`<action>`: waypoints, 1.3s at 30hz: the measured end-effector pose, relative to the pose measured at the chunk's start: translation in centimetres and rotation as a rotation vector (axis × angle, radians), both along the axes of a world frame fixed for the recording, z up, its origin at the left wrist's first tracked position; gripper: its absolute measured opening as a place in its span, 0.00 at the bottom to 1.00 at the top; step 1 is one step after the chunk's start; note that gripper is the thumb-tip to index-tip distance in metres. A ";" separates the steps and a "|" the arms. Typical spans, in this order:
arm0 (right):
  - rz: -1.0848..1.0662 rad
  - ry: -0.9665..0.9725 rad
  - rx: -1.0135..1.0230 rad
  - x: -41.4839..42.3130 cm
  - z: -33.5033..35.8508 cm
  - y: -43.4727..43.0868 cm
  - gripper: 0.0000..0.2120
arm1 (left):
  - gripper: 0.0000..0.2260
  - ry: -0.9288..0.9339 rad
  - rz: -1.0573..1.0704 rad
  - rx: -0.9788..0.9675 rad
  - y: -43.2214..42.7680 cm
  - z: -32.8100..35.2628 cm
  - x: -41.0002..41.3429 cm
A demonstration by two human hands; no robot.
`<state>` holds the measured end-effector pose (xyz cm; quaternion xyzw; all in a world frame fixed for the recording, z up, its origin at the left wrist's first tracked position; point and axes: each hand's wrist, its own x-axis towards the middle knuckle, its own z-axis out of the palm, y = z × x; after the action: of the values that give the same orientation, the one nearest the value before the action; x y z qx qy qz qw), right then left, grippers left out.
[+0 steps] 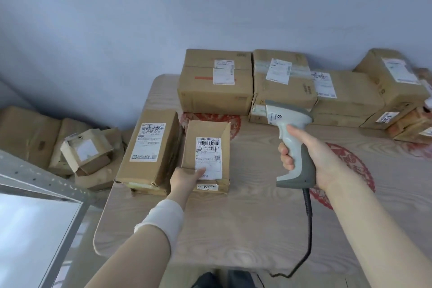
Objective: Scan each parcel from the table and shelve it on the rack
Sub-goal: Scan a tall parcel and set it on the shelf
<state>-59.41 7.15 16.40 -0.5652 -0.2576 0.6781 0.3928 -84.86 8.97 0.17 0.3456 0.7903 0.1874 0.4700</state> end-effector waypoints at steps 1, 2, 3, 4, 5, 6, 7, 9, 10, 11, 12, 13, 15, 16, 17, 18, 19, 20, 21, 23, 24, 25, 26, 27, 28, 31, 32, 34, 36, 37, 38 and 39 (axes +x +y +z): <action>0.011 0.006 -0.014 0.3 -0.3 0.5 0.15 | 0.28 0.013 0.027 -0.004 0.1 -0.2 0.1; 0.024 0.013 -0.026 0.5 -0.6 1.1 0.15 | 0.28 0.024 0.055 0.000 0.0 -0.3 0.3; 0.039 0.023 -0.033 0.8 -0.9 1.5 0.15 | 0.28 0.035 0.085 0.013 0.0 -0.4 0.6; 0.056 0.036 -0.035 1.0 -1.2 2.0 0.14 | 0.27 0.048 0.116 0.029 -0.1 -0.3 0.9; 0.075 0.049 -0.036 1.3 -1.5 2.4 0.14 | 0.26 0.063 0.148 0.044 -0.3 -0.1 1.4; 0.095 0.062 -0.040 1.6 -1.7 2.8 0.14 | 0.26 0.086 0.176 0.059 -0.4 0.1 1.9; 0.115 0.076 -0.044 1.9 -1.8 3.2 0.14 | 0.26 0.117 0.193 0.077 -0.6 0.4 2.6; 0.146 0.098 -0.059 2.7 -2.1 3.9 0.14 | 0.29 0.203 0.188 0.099 -0.8 1.1 4.1; 0.158 0.105 -0.065 3.0 -2.3 4.2 0.14 | 0.30 0.249 0.172 0.105 -0.9 1.4 4.9; 0.170 0.112 -0.067 3.5 -2.4 4.4 0.14 | 0.31 0.279 0.158 0.113 -1.0 1.7 5.7; 0.183 0.117 -0.067 3.8 -2.5 4.6 0.14 | 0.32 0.291 0.151 0.123 -1.1 2.0 6.5; 0.196 0.119 -0.068 4.2 -2.6 4.7 0.14 | 0.32 0.280 0.153 0.131 -1.1 2.3 7.2; 0.215 0.115 -0.073 4.7 -2.7 5.0 0.15 | 0.32 0.207 0.169 0.135 -0.9 2.6 8.1; 0.222 0.116 -0.073 4.9 -2.8 5.1 0.15 | 0.32 0.178 0.165 0.133 -0.7 2.6 8.2; 0.226 0.121 -0.072 5.1 -2.8 5.2 0.15 | 0.32 0.160 0.147 0.127 -0.6 2.7 8.3; 0.229 0.128 -0.072 5.2 -2.8 5.3 0.14 | 0.32 0.151 0.126 0.118 -0.4 2.9 8.3; 0.233 0.134 -0.074 5.3 -2.9 5.3 0.14 | 0.32 0.151 0.106 0.103 -0.3 3.0 8.4; 0.236 0.140 -0.075 5.3 -3.0 5.3 0.14 | 0.32 0.163 0.083 0.083 -0.2 3.1 8.4; 0.239 0.146 -0.078 5.4 -3.0 5.2 0.14 | 0.32 0.184 0.057 0.049 -0.1 3.3 8.6; 0.241 0.160 -0.085 5.5 -3.1 5.1 0.15 | 0.33 0.195 0.016 -0.023 0.2 3.7 9.1; 0.243 0.163 -0.088 5.6 -3.1 5.1 0.15 | 0.34 0.177 0.005 -0.059 0.5 3.7 9.3; 0.245 0.162 -0.087 5.8 -3.1 5.0 0.15 | 0.34 0.165 -0.011 -0.084 0.7 3.7 9.5; 0.243 0.158 -0.081 5.9 -3.0 4.9 0.15 | 0.34 0.168 -0.031 -0.095 1.0 3.6 9.6; 0.234 0.155 -0.077 6.0 -2.9 4.8 0.15 | 0.34 0.188 -0.059 -0.102 1.2 3.6 9.7; 0.218 0.154 -0.075 6.2 -2.9 4.6 0.15 | 0.34 0.205 -0.077 -0.100 1.3 3.6 9.8; 0.179 0.162 -0.073 6.7 -2.6 4.0 0.14 | 0.36 0.220 -0.065 -0.063 1.5 3.7 9.7; 0.172 0.154 -0.071 6.9 -2.5 3.7 0.14 | 0.38 0.201 -0.054 -0.051 1.5 3.6 9.4; 0.153 0.131 -0.062 7.2 -2.2 3.2 0.14 | 0.44 0.073 -0.001 -0.029 1.2 3.7 9.2; 0.131 0.108 -0.050 7.6 -1.6 2.7 0.15 | 0.53 -0.153 0.083 0.015 0.8 3.8 9.2; 0.118 0.101 -0.039 7.7 -1.3 2.4 0.15 | 0.55 -0.259 0.123 0.045 0.5 4.0 9.3; 0.103 0.100 -0.023 7.8 -0.8 2.2 0.14 | 0.55 -0.354 0.147 0.076 0.3 4.4 9.7; 0.085 0.098 -0.004 7.9 -0.4 1.9 0.14 | 0.52 -0.440 0.155 0.112 0.3 4.9 10.1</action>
<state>-51.49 9.10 16.05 -0.5206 -0.2603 0.7218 0.3744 -74.79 9.28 5.06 0.2600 0.6814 0.3372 0.5953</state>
